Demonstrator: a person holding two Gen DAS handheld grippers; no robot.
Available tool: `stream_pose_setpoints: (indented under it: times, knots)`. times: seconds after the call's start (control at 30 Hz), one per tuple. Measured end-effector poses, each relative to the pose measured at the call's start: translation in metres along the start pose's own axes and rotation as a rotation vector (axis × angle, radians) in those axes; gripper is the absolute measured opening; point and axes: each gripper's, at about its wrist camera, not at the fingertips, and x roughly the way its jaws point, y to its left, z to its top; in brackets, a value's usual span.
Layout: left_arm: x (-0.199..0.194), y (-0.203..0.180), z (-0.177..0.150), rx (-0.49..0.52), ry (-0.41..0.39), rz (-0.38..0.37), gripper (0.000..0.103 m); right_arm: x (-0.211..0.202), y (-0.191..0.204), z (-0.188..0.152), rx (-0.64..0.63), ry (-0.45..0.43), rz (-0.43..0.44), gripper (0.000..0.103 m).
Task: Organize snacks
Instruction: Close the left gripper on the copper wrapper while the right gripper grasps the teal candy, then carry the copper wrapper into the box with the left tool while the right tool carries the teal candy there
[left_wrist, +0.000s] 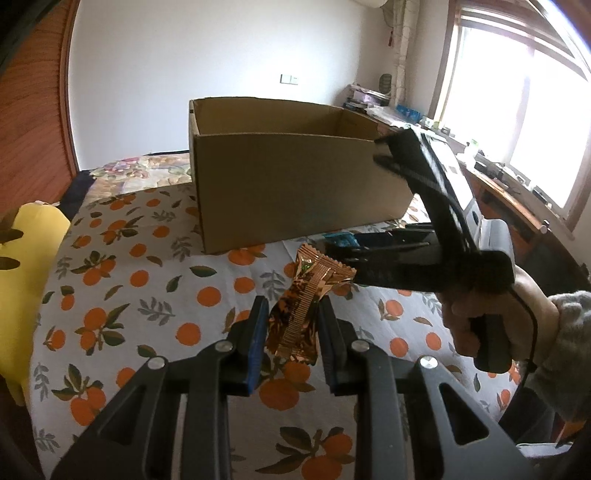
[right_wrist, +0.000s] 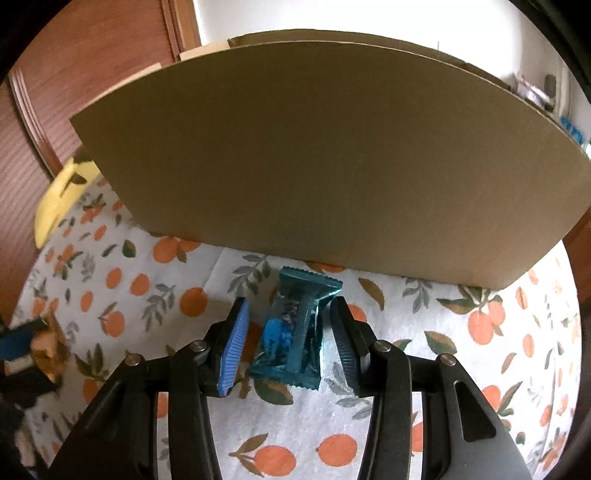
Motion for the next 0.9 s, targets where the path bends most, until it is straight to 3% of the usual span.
stream_pose_setpoints:
  times: [0.07,0.17,0.63,0.9]
  knots:
    - [-0.001,0.0,0.002,-0.001,0.0,0.008,0.024,-0.002,-0.001,-0.002,-0.021,-0.003,-0.024,0.026]
    - [-0.007,-0.003,0.005,0.0,-0.006,0.024,0.024,-0.004,-0.009,-0.005,-0.013,0.009,-0.008,0.021]
    - [-0.026,-0.022,0.025,0.013,-0.06,0.059,0.024,-0.072,-0.042,-0.031,0.022,-0.069,0.022,0.021]
    - [-0.032,-0.024,0.061,0.012,-0.121,0.066,0.024,-0.115,-0.045,-0.012,0.017,-0.173,0.031,0.021]
